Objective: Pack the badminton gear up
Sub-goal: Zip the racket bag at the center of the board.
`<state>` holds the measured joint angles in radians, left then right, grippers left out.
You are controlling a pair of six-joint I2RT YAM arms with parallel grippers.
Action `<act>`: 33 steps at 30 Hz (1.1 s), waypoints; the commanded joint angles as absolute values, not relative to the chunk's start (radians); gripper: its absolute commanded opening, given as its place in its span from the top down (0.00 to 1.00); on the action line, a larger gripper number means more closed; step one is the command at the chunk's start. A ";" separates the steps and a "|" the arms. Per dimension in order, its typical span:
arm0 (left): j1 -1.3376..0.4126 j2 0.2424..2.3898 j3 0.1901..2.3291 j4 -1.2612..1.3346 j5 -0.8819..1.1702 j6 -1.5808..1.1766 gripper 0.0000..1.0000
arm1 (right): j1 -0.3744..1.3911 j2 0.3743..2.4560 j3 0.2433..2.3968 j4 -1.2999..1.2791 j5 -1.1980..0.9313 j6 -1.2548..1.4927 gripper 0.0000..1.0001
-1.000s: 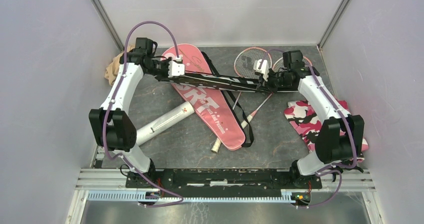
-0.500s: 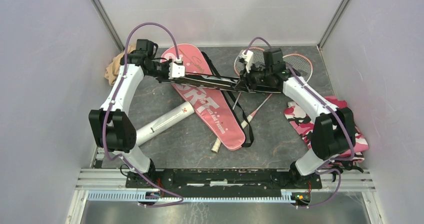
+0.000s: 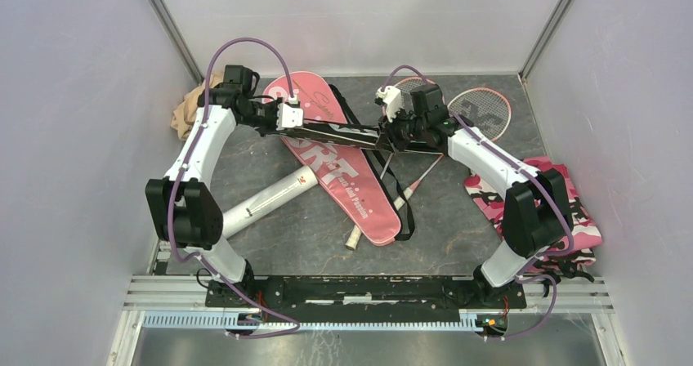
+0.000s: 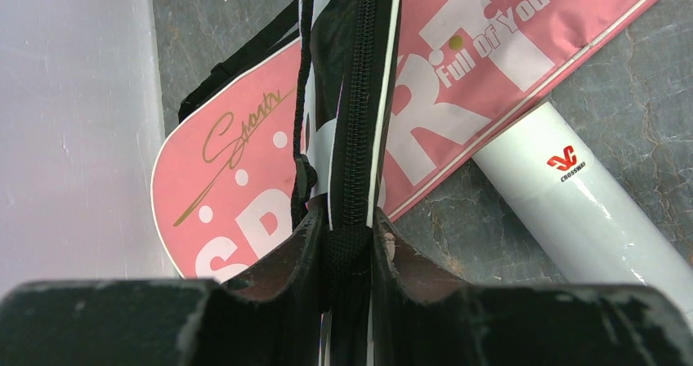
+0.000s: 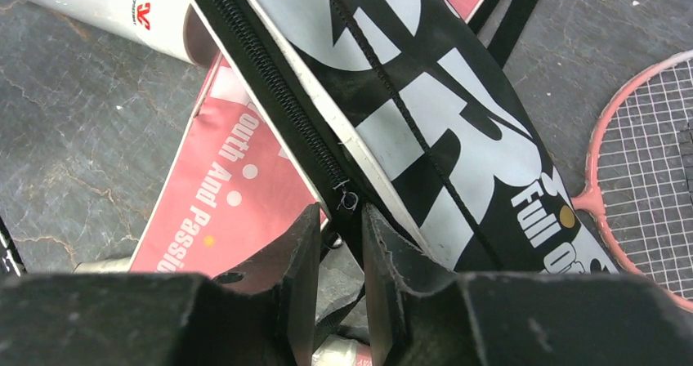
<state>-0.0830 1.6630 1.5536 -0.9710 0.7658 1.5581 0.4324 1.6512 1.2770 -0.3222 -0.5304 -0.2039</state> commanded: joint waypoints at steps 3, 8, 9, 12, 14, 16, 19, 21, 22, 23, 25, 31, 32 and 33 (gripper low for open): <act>-0.091 1.626 1.554 -0.955 0.818 1.597 0.98 | 0.443 1.655 1.322 -0.299 -0.480 -0.193 0.81; -0.091 1.626 1.552 -0.956 0.813 1.597 0.98 | 0.443 1.653 1.325 -0.312 -0.479 -0.202 0.95; -0.091 1.625 1.551 -0.955 0.812 1.597 0.98 | 0.443 1.652 1.328 -0.315 -0.478 -0.207 0.97; -0.091 1.625 1.550 -0.955 0.807 1.597 0.98 | 0.443 1.648 1.333 -0.332 -0.473 -0.233 1.00; -0.091 1.628 1.551 -0.954 0.793 1.600 0.98 | 0.442 1.643 1.337 -0.349 -0.477 -0.265 0.99; -0.091 1.635 1.554 -0.954 0.771 1.603 0.98 | 0.441 1.636 1.345 -0.373 -0.485 -0.325 1.00; -0.090 1.641 1.557 -0.954 0.745 1.611 0.98 | 0.438 1.621 1.345 -0.414 -0.486 -0.440 1.00; -0.089 1.641 1.557 -0.951 0.730 1.614 0.98 | 0.431 1.611 1.343 -0.443 -0.496 -0.506 1.00; -0.088 1.640 1.557 -0.948 0.723 1.614 0.98 | 0.427 1.606 1.342 -0.452 -0.495 -0.531 1.00; -0.088 1.640 1.557 -0.947 0.718 1.615 0.98 | 0.423 1.600 1.339 -0.465 -0.500 -0.558 1.00; -0.086 1.637 1.557 -0.942 0.714 1.615 0.98 | 0.416 1.588 1.335 -0.490 -0.501 -0.613 1.00; -0.076 1.631 1.559 -0.922 0.707 1.611 0.98 | 0.407 1.558 1.318 -0.547 -0.480 -0.730 1.00; -0.075 1.631 1.559 -0.918 0.706 1.612 0.98 | 0.405 1.555 1.315 -0.555 -0.474 -0.744 1.00; -0.073 1.631 1.560 -0.917 0.707 1.612 0.98 | 0.402 1.551 1.312 -0.562 -0.468 -0.753 1.00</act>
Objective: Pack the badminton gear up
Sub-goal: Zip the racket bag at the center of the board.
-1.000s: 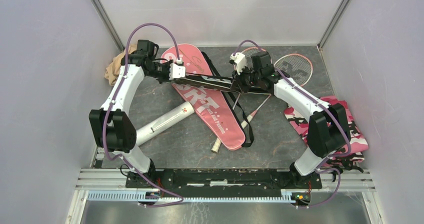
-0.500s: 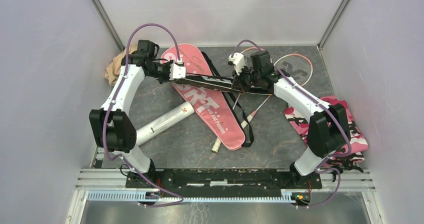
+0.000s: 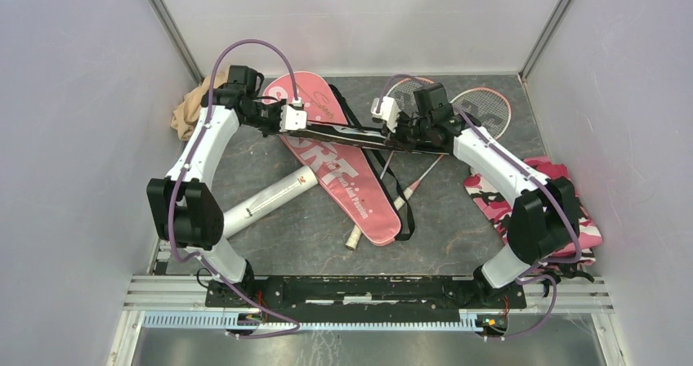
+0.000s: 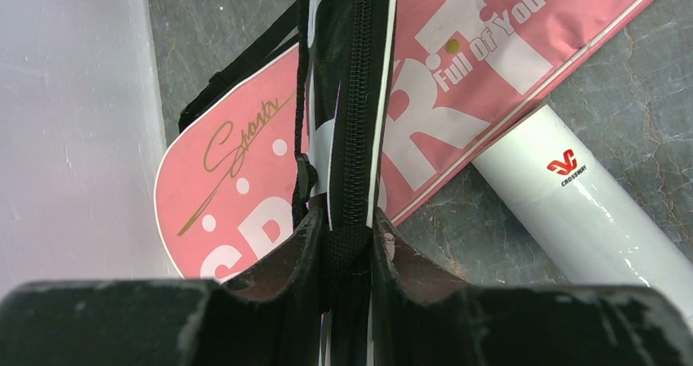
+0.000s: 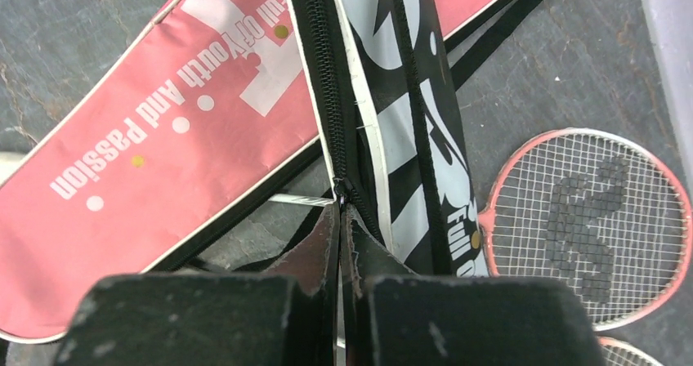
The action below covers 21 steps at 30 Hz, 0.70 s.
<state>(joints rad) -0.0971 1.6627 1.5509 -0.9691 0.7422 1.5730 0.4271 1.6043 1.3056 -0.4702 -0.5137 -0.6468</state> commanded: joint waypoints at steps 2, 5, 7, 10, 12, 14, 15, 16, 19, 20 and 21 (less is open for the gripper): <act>-0.069 1.632 1.564 -0.916 0.706 1.611 0.98 | 0.395 1.547 1.303 -0.571 -0.459 -0.770 1.00; -0.067 1.633 1.571 -0.915 0.706 1.612 0.98 | 0.381 1.538 1.295 -0.591 -0.454 -0.798 1.00; -0.066 1.634 1.572 -0.909 0.706 1.610 0.98 | 0.370 1.531 1.286 -0.599 -0.452 -0.810 1.00; -0.064 1.634 1.573 -0.898 0.707 1.601 0.98 | 0.360 1.524 1.272 -0.615 -0.443 -0.835 1.00; -0.063 1.635 1.574 -0.892 0.706 1.598 0.98 | 0.347 1.521 1.267 -0.631 -0.439 -0.845 1.00; -0.063 1.635 1.574 -0.887 0.704 1.597 0.98 | 0.328 1.519 1.259 -0.644 -0.436 -0.853 1.00; -0.062 1.637 1.576 -0.885 0.702 1.596 0.98 | 0.315 1.517 1.254 -0.650 -0.437 -0.857 1.00; -0.060 1.639 1.576 -0.882 0.701 1.595 0.98 | 0.296 1.514 1.250 -0.657 -0.437 -0.859 1.00; -0.056 1.644 1.580 -0.872 0.696 1.591 0.98 | 0.244 1.505 1.235 -0.679 -0.439 -0.878 1.00; -0.056 1.645 1.580 -0.866 0.694 1.588 0.98 | 0.228 1.503 1.227 -0.685 -0.440 -0.884 1.00; -0.054 1.646 1.580 -0.859 0.692 1.584 0.98 | 0.211 1.500 1.222 -0.691 -0.438 -0.890 1.00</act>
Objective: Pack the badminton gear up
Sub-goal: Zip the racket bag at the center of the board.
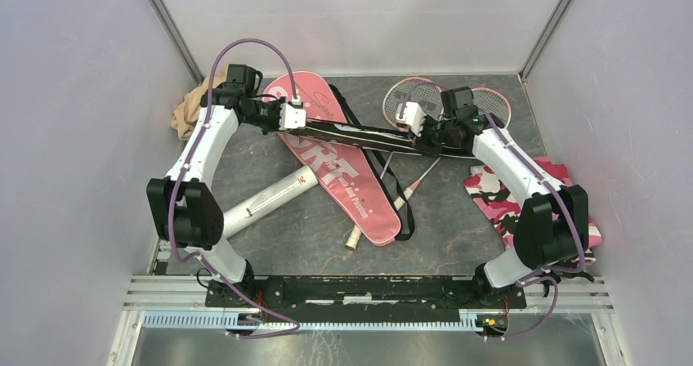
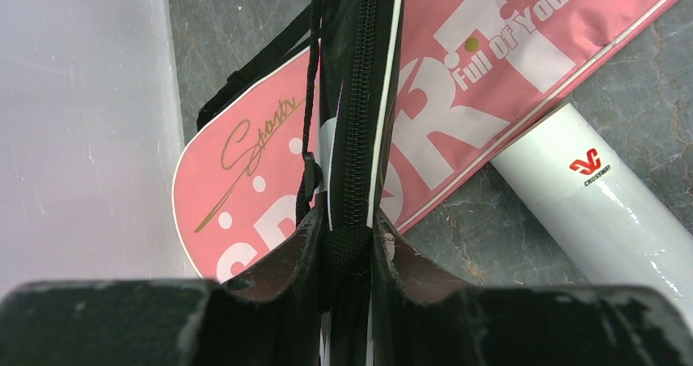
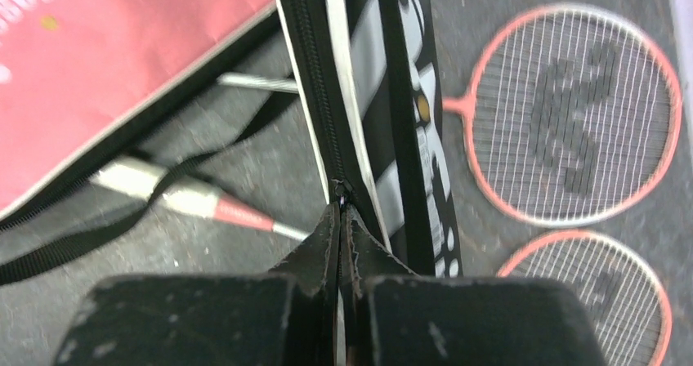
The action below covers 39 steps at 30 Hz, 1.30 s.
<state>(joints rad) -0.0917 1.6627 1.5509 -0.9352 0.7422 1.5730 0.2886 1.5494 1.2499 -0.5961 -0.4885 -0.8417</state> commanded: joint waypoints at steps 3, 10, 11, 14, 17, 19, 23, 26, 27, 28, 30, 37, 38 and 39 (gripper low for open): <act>-0.051 1.654 1.590 -0.849 0.689 1.577 0.98 | 0.163 1.496 1.200 -0.705 -0.430 -0.906 1.00; -0.039 1.665 1.600 -0.825 0.683 1.573 0.98 | 0.040 1.520 1.181 -0.725 -0.368 -0.954 1.00; -0.037 1.668 1.603 -0.824 0.682 1.574 0.98 | 0.023 1.528 1.187 -0.730 -0.362 -0.961 1.00; -0.031 1.676 1.606 -0.824 0.680 1.578 0.98 | -0.044 1.551 1.206 -0.756 -0.344 -0.989 1.00; -0.022 1.682 1.610 -0.823 0.680 1.583 0.98 | -0.104 1.578 1.224 -0.771 -0.324 -1.019 1.00; -0.018 1.685 1.614 -0.823 0.683 1.586 0.98 | -0.144 1.597 1.240 -0.780 -0.314 -1.040 1.00; -0.007 1.690 1.618 -0.824 0.688 1.594 0.98 | -0.218 1.644 1.275 -0.796 -0.298 -1.072 1.00; -0.003 1.694 1.624 -0.824 0.690 1.597 0.98 | -0.262 1.672 1.286 -0.789 -0.288 -1.088 1.00; -0.003 1.695 1.627 -0.824 0.691 1.596 0.98 | -0.273 1.678 1.288 -0.785 -0.286 -1.090 1.00; -0.003 1.695 1.627 -0.824 0.692 1.597 0.98 | -0.282 1.685 1.290 -0.778 -0.280 -1.092 1.00; -0.003 1.695 1.630 -0.823 0.697 1.598 0.98 | -0.297 1.699 1.292 -0.763 -0.270 -1.092 1.00; -0.003 1.695 1.638 -0.839 0.739 1.593 0.98 | -0.313 1.738 1.289 -0.704 -0.234 -1.064 1.00; -0.003 1.694 1.639 -0.842 0.748 1.591 0.98 | -0.314 1.742 1.284 -0.688 -0.224 -1.054 1.00; -0.003 1.692 1.641 -0.845 0.760 1.588 0.98 | -0.314 1.744 1.279 -0.672 -0.209 -1.045 1.00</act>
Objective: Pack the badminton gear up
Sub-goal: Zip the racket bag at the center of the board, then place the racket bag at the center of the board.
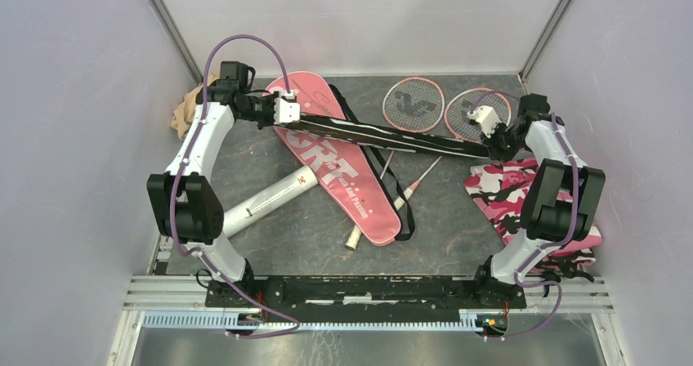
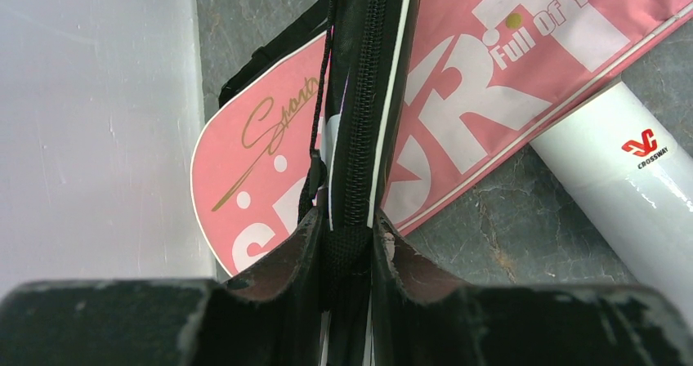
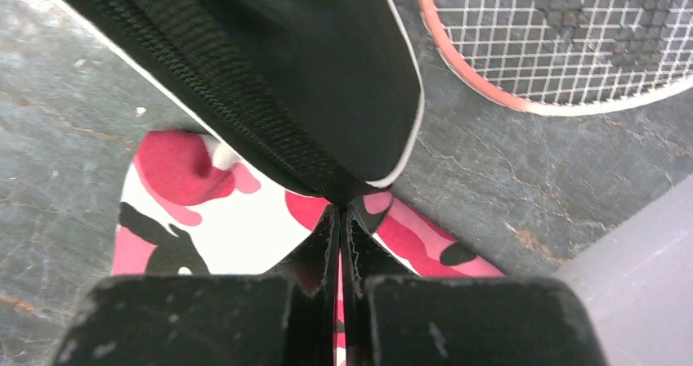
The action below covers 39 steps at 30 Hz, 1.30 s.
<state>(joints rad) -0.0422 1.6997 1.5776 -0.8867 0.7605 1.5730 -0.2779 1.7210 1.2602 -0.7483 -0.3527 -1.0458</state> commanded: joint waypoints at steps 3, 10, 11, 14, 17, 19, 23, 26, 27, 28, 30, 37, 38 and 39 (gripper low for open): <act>-0.003 1.692 1.651 -0.870 0.793 1.593 0.98 | -0.320 1.755 1.282 -0.626 -0.178 -1.018 1.00; -0.003 1.698 1.671 -0.919 0.804 1.636 0.98 | -0.327 1.786 1.292 -0.581 -0.128 -0.991 1.00; -0.003 1.699 1.673 -0.927 0.804 1.644 0.98 | -0.329 1.791 1.293 -0.576 -0.120 -0.990 1.00; -0.003 1.701 1.676 -0.939 0.810 1.659 0.98 | -0.335 1.808 1.293 -0.553 -0.097 -0.983 1.00; -0.003 1.703 1.676 -0.939 0.807 1.665 0.98 | -0.342 1.826 1.294 -0.535 -0.079 -0.976 0.99; -0.003 1.705 1.678 -0.939 0.807 1.670 0.98 | -0.345 1.845 1.303 -0.528 -0.071 -0.965 1.00; -0.003 1.710 1.691 -0.933 0.822 1.625 0.98 | -0.347 1.867 1.325 -0.548 -0.120 -0.942 1.00; -0.003 1.708 1.694 -0.889 0.836 1.515 0.98 | -0.347 1.850 1.354 -0.600 -0.226 -0.913 0.99; -0.003 1.706 1.693 -0.857 0.837 1.456 0.98 | -0.345 1.839 1.369 -0.614 -0.263 -0.896 0.98; -0.003 1.703 1.691 -0.817 0.840 1.398 0.98 | -0.345 1.828 1.384 -0.631 -0.311 -0.880 0.95; -0.003 1.694 1.679 -0.697 0.843 1.216 0.98 | -0.346 1.807 1.433 -0.671 -0.399 -0.844 0.86; 0.039 1.649 1.655 -0.287 0.836 0.711 0.98 | -0.335 1.712 1.546 -0.732 -0.607 -0.724 0.32; 0.053 1.648 1.661 -0.244 0.834 0.649 0.98 | -0.332 1.692 1.545 -0.733 -0.620 -0.716 0.30; 0.072 1.648 1.667 -0.205 0.826 0.589 0.98 | -0.330 1.673 1.541 -0.731 -0.628 -0.710 0.29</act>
